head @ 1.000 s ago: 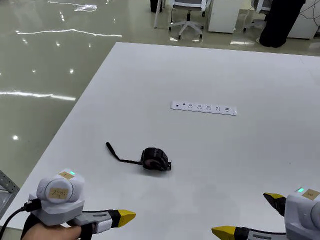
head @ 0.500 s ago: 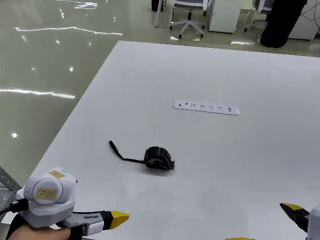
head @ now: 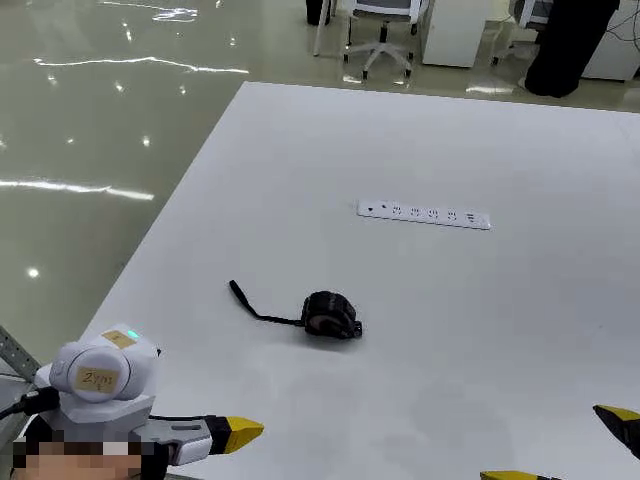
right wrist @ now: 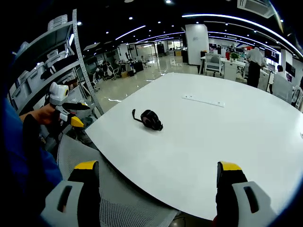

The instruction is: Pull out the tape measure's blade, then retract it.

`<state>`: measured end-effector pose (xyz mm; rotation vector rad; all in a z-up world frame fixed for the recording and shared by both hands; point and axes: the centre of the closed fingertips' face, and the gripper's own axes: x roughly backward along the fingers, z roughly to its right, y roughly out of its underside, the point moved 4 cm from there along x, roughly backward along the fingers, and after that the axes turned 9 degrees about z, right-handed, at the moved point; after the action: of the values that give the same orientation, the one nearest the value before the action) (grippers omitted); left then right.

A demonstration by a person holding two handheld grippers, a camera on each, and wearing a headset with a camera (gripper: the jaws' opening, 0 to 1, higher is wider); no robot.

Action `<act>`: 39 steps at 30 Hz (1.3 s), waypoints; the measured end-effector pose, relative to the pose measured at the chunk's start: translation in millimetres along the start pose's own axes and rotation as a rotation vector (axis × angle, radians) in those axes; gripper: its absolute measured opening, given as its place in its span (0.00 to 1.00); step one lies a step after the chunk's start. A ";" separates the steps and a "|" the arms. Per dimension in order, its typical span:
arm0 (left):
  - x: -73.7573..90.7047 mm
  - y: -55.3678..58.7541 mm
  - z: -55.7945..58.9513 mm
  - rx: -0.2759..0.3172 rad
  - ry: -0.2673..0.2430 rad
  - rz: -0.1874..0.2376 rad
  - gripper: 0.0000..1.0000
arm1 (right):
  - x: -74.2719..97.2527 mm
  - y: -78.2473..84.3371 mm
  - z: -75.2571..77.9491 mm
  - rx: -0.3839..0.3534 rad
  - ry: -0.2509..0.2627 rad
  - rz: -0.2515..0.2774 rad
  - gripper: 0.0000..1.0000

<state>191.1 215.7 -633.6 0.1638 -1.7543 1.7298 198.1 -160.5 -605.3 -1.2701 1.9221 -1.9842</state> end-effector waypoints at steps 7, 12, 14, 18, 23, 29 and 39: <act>-5.9 1.4 -6.3 -0.001 -0.004 0.001 1.00 | -4.0 -3.5 -0.6 0.014 -0.007 -0.001 1.00; -9.9 5.0 -4.4 -0.002 0.002 -0.011 1.00 | -5.4 -2.7 1.3 0.013 -0.005 -0.003 1.00; -11.6 7.3 -4.6 -0.009 -0.001 -0.020 1.00 | -6.3 -0.7 2.7 0.010 -0.003 -0.004 1.00; -13.9 8.9 -5.0 0.005 -0.003 -0.023 1.00 | -6.9 3.0 1.0 0.006 -0.007 -0.016 1.00; -16.2 9.7 -4.6 0.009 -0.001 -0.028 1.00 | -8.1 4.8 1.6 0.001 -0.010 -0.019 1.00; -17.3 10.4 -5.3 0.012 -0.009 -0.037 1.00 | -9.0 4.9 2.1 -0.002 -0.011 -0.022 1.00; -17.3 12.8 -3.6 0.025 -0.017 -0.039 1.00 | -11.3 5.3 3.4 0.001 -0.019 -0.029 1.00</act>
<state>199.1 214.5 -653.9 0.2220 -1.7312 1.7277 205.0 -157.5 -615.8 -1.3194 1.9043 -1.9787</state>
